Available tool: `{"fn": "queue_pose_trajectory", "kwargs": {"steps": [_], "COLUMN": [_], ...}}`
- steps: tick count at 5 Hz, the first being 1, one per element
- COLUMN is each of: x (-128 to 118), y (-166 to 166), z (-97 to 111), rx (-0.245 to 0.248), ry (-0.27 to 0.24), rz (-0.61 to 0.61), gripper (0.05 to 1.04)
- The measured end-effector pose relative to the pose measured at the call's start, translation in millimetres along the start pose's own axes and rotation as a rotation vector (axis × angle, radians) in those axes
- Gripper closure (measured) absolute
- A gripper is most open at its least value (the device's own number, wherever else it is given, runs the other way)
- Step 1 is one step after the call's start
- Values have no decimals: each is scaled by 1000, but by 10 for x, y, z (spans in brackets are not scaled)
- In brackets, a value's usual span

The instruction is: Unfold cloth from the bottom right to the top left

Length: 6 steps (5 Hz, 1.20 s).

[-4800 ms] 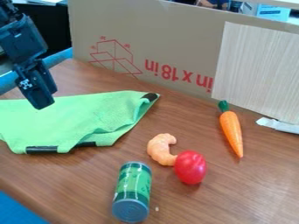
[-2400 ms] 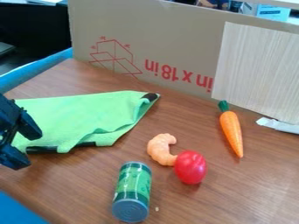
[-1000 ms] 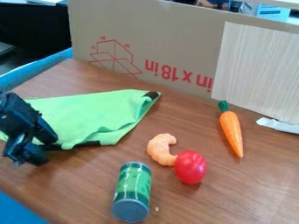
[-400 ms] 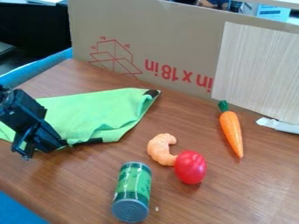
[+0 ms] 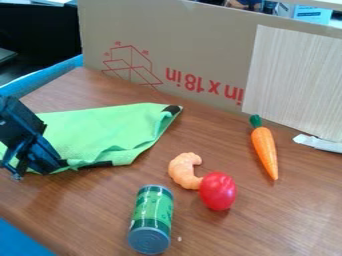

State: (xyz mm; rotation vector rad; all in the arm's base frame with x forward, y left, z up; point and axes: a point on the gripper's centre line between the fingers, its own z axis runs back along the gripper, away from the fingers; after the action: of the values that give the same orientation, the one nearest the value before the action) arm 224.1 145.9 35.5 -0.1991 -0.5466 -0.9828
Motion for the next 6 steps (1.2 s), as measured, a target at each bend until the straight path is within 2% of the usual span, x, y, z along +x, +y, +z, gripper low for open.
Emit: {"fn": "queue_pose_trajectory", "kwargs": {"steps": [2, 3, 4, 6], "x": [22, 36, 60, 149], "y": [142, 263, 420, 839], "z": [221, 304, 397, 562], "rx": [-116, -152, -155, -127], "ry": [-56, -84, -99, -159], "rz": [30, 69, 111, 223], "gripper": [1017, 1017, 1017, 1017]}}
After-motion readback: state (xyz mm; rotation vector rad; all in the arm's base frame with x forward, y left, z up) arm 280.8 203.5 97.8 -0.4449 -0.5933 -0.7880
